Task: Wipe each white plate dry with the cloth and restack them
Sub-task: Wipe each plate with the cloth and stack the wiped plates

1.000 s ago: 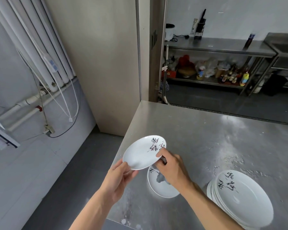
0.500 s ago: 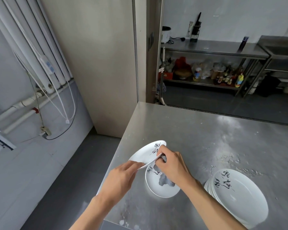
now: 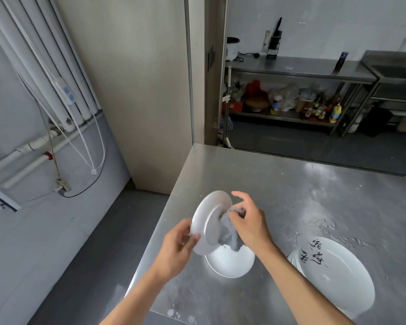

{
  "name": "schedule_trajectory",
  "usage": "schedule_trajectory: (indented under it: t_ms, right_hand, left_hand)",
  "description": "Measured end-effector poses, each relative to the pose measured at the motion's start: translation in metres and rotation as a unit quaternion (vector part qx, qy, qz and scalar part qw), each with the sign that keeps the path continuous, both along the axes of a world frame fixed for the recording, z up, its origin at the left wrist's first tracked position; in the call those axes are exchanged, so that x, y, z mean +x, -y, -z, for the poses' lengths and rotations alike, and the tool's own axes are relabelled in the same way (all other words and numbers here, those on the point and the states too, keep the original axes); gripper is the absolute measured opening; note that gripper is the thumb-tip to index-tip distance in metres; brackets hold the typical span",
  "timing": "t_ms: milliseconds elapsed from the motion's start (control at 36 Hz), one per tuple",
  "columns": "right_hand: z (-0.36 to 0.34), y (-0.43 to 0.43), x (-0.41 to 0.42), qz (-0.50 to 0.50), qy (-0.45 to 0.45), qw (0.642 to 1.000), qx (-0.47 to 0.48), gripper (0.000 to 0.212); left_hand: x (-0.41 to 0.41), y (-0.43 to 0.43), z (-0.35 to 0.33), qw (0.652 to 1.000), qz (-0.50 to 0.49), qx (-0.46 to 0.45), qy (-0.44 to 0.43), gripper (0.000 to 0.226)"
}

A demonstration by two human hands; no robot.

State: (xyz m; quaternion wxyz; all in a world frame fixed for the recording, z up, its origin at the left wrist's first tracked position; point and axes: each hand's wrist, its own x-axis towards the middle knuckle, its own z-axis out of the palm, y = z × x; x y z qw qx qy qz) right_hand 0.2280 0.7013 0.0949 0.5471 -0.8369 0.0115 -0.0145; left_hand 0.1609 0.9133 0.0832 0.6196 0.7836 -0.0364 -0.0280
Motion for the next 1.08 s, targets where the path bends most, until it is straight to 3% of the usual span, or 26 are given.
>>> schedule_trajectory:
  t_ms: [83, 167, 250, 389, 556, 639, 778, 1083]
  right_hand:
    - [-0.001, 0.003, 0.0, 0.088, 0.02, 0.995, 0.043, 0.04]
    - [-0.006, 0.003, -0.001, 0.158, 0.062, 0.982, 0.088, 0.034]
    - [-0.008, -0.002, -0.003, 0.169, 0.085, 0.977, 0.098, 0.036]
    - [-0.008, -0.018, -0.004, 0.09, 0.089, 0.99, 0.056, 0.054]
    - [-0.01, -0.025, -0.008, -0.018, 0.133, 0.989, -0.054, 0.044]
    - [-0.009, -0.027, -0.012, -0.069, 0.165, 0.981, -0.074, 0.044]
    - [-0.005, -0.027, -0.022, -0.158, 0.144, 0.972, -0.094, 0.05]
    - [0.007, -0.005, -0.015, -0.095, 0.079, 0.977, -0.174, 0.041]
  left_hand:
    - [-0.004, 0.006, -0.005, 0.984, -0.024, -0.152, -0.088, 0.022]
    - [-0.005, 0.007, -0.006, 0.967, -0.046, -0.212, -0.133, 0.024]
    - [-0.005, 0.009, -0.006, 0.953, -0.051, -0.248, -0.168, 0.021]
    - [-0.003, 0.014, -0.008, 0.944, -0.046, -0.272, -0.181, 0.028]
    - [-0.005, 0.019, -0.01, 0.943, -0.043, -0.277, -0.178, 0.025]
    - [-0.004, 0.018, -0.008, 0.938, -0.056, -0.29, -0.18, 0.022]
    - [0.001, 0.01, -0.004, 0.925, -0.096, -0.319, -0.184, 0.019]
    - [-0.007, -0.011, -0.002, 0.921, -0.091, -0.327, -0.193, 0.026]
